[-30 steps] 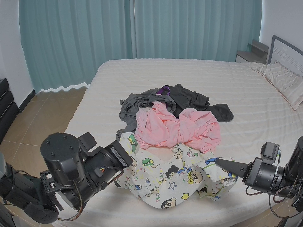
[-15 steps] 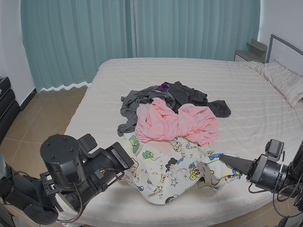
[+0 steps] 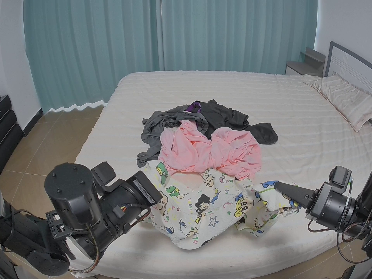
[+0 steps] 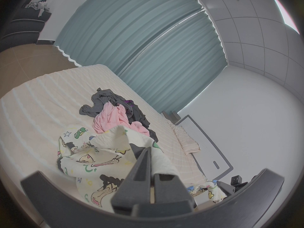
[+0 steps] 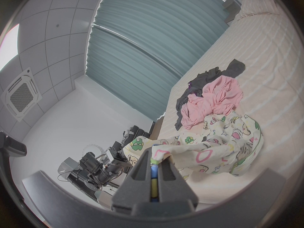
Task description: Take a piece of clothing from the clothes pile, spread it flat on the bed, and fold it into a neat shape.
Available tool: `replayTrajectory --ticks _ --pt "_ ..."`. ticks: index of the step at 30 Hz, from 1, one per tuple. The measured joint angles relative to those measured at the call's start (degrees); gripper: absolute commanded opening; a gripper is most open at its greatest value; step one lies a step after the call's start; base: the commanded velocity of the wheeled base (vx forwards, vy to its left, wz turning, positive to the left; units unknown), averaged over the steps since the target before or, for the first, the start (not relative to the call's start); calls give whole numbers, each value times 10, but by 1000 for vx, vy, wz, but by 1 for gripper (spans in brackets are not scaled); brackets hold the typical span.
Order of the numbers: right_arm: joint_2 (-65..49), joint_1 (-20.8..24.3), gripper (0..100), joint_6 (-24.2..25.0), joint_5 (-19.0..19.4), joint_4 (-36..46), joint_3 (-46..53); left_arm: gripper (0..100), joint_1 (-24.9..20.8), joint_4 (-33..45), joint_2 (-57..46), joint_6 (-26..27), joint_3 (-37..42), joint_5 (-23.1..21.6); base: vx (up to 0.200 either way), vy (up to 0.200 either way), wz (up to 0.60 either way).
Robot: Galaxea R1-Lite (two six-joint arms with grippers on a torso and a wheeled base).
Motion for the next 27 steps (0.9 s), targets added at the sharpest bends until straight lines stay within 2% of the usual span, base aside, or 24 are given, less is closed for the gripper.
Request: replayTrajectory --ticks 7,27 --pt "0 -11 0 0 0 -25 1 0 0 -21 -1 1 1 2 0 -200 0" --pt "0 -26 0 1 0 -27 -3 0 4 -25 -2 1 0 5 0 -200 0"
